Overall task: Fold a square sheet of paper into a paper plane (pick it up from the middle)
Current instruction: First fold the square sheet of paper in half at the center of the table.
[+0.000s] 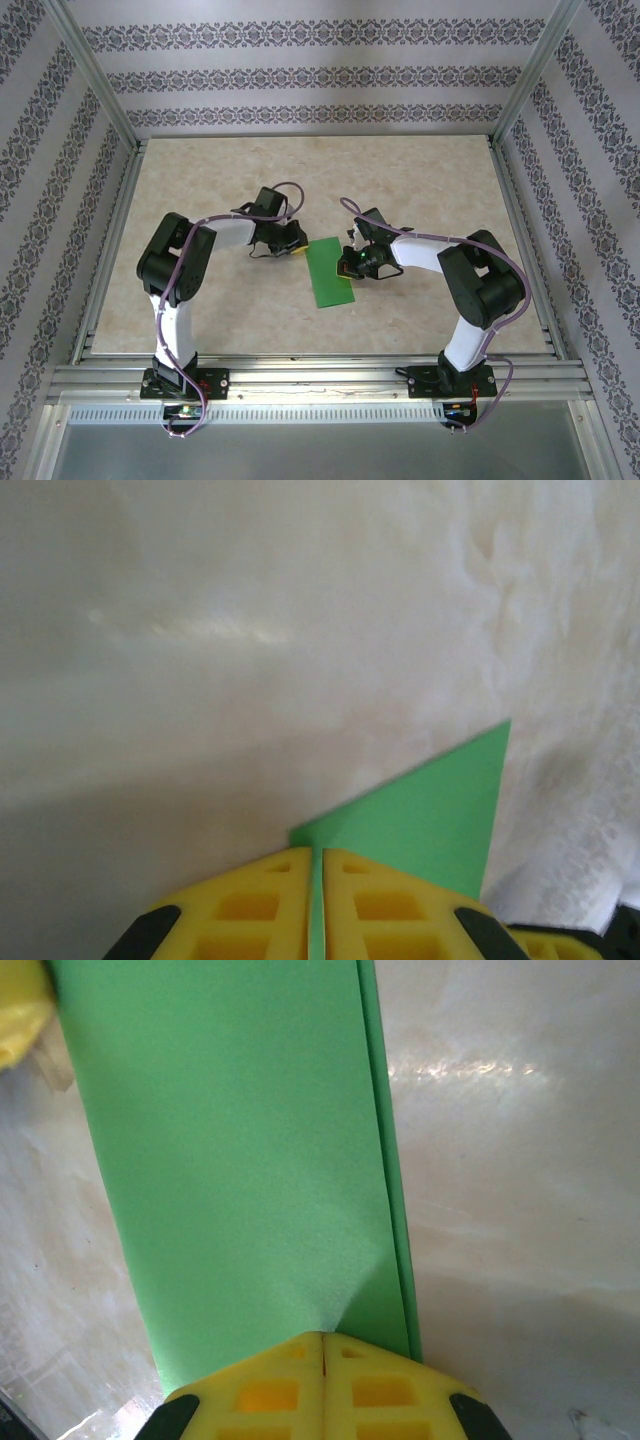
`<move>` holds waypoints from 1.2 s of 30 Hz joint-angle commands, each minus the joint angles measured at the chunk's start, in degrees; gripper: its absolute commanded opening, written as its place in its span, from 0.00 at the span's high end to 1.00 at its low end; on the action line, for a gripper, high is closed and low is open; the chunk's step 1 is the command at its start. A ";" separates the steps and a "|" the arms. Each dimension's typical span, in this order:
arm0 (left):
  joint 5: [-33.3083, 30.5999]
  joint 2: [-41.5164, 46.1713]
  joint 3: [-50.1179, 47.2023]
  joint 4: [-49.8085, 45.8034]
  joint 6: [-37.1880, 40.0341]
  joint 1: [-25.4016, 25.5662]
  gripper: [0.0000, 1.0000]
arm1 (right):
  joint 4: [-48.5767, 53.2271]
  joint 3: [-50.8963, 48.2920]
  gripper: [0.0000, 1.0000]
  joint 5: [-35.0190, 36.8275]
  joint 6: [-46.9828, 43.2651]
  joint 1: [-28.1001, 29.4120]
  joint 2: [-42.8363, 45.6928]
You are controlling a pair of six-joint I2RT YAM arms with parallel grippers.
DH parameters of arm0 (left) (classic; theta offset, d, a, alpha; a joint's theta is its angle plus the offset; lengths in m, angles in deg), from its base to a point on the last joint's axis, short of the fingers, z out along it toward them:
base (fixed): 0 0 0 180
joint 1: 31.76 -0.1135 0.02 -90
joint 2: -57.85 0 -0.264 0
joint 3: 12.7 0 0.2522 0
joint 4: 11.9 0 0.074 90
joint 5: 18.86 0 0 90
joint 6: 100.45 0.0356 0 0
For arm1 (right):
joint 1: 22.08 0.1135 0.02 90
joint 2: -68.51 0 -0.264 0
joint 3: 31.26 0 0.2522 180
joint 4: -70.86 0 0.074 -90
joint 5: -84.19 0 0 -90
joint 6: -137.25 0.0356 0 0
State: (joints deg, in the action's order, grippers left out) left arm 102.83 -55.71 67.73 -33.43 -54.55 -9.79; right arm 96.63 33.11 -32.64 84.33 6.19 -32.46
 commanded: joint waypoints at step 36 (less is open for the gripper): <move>-2.61 8.69 -14.85 4.85 -2.93 9.04 0.85 | 6.96 -3.24 1.00 5.21 -0.52 -0.15 -1.61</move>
State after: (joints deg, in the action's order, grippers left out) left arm 103.64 -47.42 52.48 -22.72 -60.10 -0.74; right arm 96.63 32.59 -32.40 84.35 6.19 -31.96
